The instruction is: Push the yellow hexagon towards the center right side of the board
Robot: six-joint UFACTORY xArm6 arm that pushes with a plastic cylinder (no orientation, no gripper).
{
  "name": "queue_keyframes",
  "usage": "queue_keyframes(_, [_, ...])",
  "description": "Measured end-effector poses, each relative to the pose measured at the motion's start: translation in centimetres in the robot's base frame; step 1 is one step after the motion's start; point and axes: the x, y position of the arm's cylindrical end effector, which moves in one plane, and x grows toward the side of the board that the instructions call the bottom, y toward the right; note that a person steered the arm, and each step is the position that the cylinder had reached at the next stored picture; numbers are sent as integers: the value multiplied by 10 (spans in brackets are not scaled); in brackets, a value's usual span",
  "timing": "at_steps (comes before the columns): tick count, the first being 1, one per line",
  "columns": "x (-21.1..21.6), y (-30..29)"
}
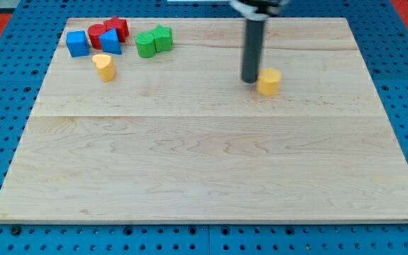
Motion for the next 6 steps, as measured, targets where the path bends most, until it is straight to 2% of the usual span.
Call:
queue_keyframes(1, [6,49])
queue_keyframes(2, [8,-14])
queue_keyframes(3, [27,-125])
queue_keyframes(4, [25,-268])
queue_keyframes(5, [16,-375])
queue_keyframes(6, [-32,-344])
